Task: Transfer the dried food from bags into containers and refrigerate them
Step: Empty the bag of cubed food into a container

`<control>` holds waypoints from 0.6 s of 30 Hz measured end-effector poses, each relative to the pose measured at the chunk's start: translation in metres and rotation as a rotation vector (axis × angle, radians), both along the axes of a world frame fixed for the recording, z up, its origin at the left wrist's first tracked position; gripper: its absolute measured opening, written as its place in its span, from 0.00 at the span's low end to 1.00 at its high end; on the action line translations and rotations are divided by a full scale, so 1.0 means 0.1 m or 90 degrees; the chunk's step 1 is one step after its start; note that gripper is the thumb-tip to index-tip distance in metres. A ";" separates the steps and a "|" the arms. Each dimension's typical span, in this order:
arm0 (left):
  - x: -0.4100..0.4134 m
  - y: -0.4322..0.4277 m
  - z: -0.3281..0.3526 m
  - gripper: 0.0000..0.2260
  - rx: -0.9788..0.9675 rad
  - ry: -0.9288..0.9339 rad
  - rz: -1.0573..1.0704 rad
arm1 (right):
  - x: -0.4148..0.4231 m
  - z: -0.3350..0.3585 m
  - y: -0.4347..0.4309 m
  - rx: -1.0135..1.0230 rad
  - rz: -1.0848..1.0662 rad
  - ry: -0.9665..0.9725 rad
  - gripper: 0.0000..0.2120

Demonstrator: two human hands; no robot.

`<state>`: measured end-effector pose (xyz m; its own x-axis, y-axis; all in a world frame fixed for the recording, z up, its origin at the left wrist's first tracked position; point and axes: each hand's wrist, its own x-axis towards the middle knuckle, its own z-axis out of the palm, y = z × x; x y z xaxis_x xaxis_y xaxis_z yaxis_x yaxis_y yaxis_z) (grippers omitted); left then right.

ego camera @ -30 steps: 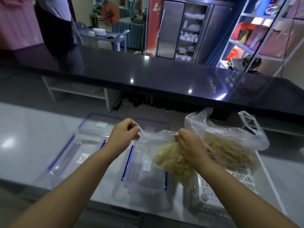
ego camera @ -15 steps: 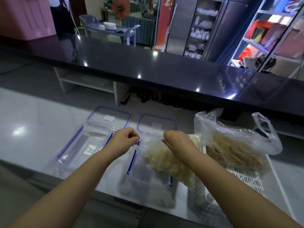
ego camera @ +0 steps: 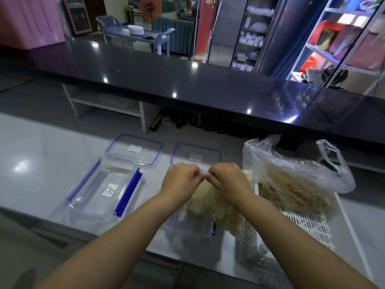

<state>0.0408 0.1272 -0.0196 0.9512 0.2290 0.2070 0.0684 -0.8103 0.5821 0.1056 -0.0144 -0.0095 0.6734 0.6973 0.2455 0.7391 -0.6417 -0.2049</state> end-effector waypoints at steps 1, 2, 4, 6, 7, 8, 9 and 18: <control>0.01 0.00 -0.02 0.10 0.010 -0.010 0.007 | -0.01 -0.01 -0.03 0.023 -0.010 0.020 0.13; 0.01 0.01 -0.03 0.10 0.023 -0.024 0.012 | -0.01 -0.02 -0.07 0.058 -0.022 0.039 0.11; 0.00 0.03 -0.04 0.07 0.041 -0.040 0.026 | -0.04 -0.05 -0.19 0.147 -0.069 0.060 0.06; -0.01 0.07 -0.06 0.07 0.027 -0.049 0.040 | -0.10 -0.10 -0.33 0.222 -0.139 0.061 0.07; -0.01 0.09 -0.07 0.07 0.025 -0.050 0.046 | -0.13 -0.13 -0.39 0.249 -0.178 0.053 0.08; -0.02 0.11 -0.09 0.07 0.026 -0.049 0.050 | -0.18 -0.16 -0.45 0.268 -0.216 0.044 0.10; -0.02 0.13 -0.11 0.07 0.031 -0.049 0.049 | -0.22 -0.18 -0.50 0.280 -0.248 0.045 0.12; -0.05 0.22 -0.24 0.07 0.054 -0.016 0.062 | -0.37 -0.24 -0.38 0.351 -0.361 0.410 0.35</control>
<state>0.0362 0.1488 -0.0432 0.9195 0.3005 0.2533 0.1349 -0.8467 0.5147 0.0689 -0.0521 -0.0330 0.9869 0.1342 -0.0893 0.0009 -0.5587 -0.8294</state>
